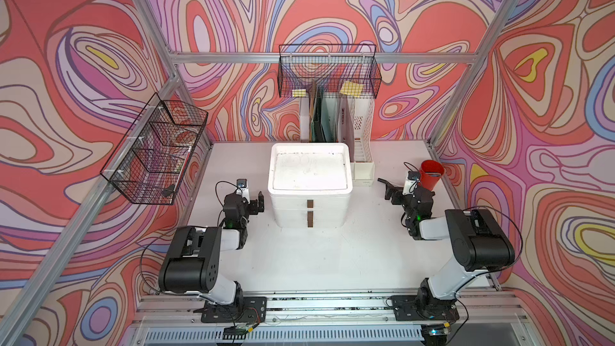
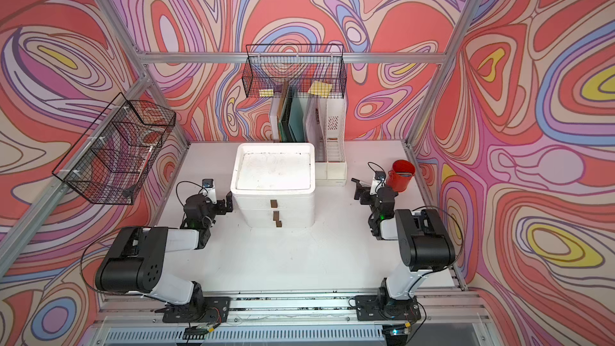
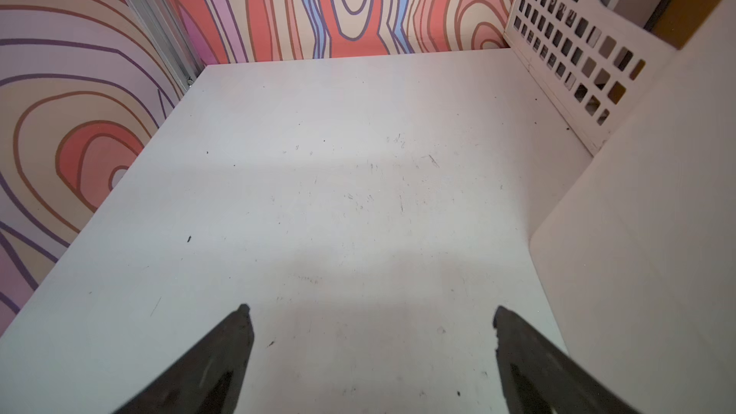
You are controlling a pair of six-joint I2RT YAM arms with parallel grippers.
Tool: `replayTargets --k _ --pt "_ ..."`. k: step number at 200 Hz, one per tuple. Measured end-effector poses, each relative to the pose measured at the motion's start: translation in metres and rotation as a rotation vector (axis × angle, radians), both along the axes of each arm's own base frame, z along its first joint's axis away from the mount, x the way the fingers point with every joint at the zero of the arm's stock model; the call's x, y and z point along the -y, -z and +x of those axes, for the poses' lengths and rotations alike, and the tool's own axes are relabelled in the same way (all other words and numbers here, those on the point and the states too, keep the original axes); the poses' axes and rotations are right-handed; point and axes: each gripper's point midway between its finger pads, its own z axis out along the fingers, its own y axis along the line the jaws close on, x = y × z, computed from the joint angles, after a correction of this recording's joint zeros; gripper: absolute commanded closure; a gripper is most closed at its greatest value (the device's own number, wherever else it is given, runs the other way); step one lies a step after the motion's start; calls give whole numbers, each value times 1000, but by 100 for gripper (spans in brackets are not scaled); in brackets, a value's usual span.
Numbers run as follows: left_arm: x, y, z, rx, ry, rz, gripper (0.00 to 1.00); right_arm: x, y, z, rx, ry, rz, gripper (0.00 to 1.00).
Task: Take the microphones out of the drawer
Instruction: Adjust the storage box at the center of the board.
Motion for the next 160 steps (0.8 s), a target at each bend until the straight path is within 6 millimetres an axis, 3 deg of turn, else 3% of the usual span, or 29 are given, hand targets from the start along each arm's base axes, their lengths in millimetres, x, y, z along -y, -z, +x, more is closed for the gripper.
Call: replayTargets --k 160 --pt "-1 0 0 0 -4 1 1 -3 0 0 0 -20 -1 2"
